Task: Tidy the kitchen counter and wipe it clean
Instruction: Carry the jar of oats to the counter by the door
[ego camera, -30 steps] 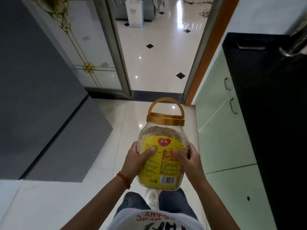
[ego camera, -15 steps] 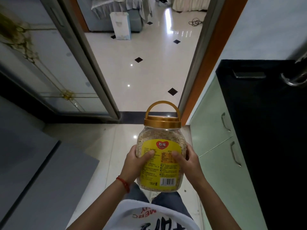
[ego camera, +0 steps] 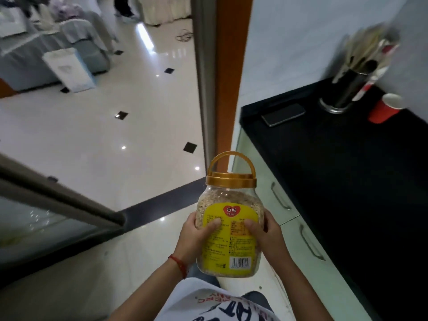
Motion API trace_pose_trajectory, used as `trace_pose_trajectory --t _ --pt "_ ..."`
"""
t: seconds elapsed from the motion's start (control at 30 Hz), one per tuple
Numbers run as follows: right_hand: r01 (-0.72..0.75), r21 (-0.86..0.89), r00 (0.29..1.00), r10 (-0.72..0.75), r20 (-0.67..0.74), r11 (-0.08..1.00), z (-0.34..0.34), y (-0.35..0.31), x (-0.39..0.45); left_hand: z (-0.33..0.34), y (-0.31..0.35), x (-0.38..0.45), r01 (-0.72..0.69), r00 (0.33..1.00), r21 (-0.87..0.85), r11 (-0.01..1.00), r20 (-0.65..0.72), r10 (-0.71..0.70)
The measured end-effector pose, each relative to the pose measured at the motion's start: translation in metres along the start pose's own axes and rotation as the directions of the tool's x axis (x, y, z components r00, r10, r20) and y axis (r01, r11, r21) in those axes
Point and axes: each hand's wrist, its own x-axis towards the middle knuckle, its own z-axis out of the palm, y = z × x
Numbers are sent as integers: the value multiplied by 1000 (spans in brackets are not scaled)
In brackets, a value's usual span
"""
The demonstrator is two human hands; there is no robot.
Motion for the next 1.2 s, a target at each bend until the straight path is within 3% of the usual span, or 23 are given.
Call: trace_pose_trajectory --t 0.27,0.57,0.83,0.97,1.2 --pt "14 180 950 42 -308 984 -14 -30 53 26 82 105 -62 938 179 982 346 -4" --pt "117 342 805 113 -583 933 -53 -45 62 96 109 174 -149 843 432 890 526 -114" --pt "195 377 769 97 -632 906 -118 -53 86 174 127 212 -198 764 434 879 630 -138" --pt "221 353 782 51 -622 909 -158 -67 104 213 148 228 -216 761 400 891 640 -103" --pt "265 300 819 -50 -572 916 -221 -94 138 260 189 277 -325 680 428 844 726 -106"
